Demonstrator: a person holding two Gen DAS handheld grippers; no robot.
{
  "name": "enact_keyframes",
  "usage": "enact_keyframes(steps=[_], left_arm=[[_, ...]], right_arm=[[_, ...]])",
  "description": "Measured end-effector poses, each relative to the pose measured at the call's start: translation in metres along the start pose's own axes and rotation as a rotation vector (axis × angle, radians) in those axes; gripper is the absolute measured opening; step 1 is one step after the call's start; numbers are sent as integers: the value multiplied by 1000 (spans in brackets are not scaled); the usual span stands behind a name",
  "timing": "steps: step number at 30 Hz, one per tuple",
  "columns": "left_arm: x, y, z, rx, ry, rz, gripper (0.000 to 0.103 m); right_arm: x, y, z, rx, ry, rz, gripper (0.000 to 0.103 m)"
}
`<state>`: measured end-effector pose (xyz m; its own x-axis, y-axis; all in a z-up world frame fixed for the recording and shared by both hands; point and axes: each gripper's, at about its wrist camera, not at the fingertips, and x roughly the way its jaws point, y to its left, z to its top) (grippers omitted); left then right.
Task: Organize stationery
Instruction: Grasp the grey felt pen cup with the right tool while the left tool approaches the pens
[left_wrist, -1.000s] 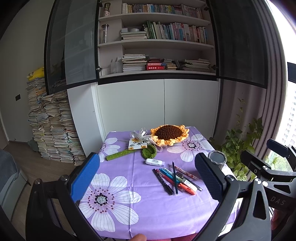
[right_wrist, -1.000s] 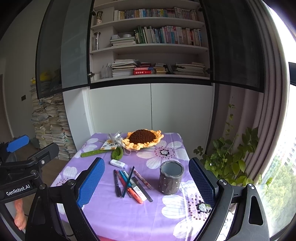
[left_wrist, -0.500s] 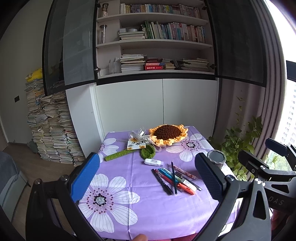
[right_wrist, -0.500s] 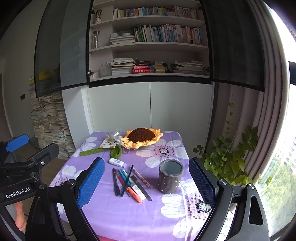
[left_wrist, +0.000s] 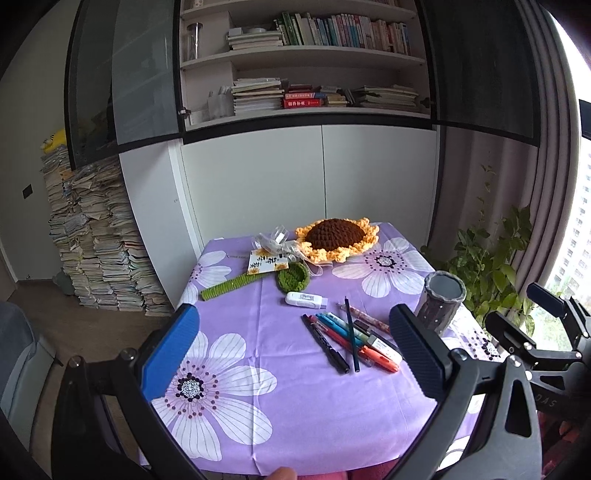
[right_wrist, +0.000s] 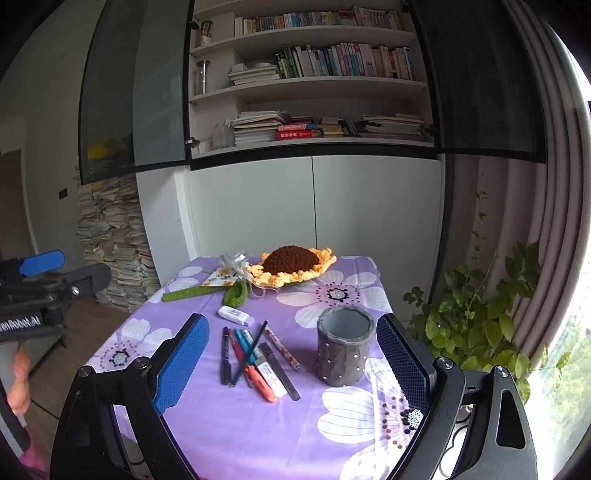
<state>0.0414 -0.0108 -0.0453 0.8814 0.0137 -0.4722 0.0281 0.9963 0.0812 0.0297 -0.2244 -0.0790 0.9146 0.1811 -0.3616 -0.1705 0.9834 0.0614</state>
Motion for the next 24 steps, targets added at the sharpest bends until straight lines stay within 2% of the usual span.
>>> enact_keyframes(steps=[2, 5, 9, 13, 17, 20, 24], left_arm=[[11, -1, -2, 4, 26, 0, 102], [29, -4, -6, 9, 55, -2, 102], [51, -9, -14, 34, 79, -2, 102], [73, -12, -18, 35, 115, -26, 102], [95, -13, -22, 37, 150, -33, 102], [107, -12, -22, 30, 166, -39, 102], [119, -14, -20, 36, 165, -64, 101]], right_arm=[[18, -12, -16, 17, 44, -20, 92], [47, -35, -37, 100, 131, 24, 93], [77, -58, -49, 174, 164, 17, 93], [110, -64, -52, 152, 194, 84, 93], [143, -64, -47, 100, 228, 37, 92], [165, -62, -46, 54, 247, 48, 92], [185, -62, -47, 38, 255, 20, 92]])
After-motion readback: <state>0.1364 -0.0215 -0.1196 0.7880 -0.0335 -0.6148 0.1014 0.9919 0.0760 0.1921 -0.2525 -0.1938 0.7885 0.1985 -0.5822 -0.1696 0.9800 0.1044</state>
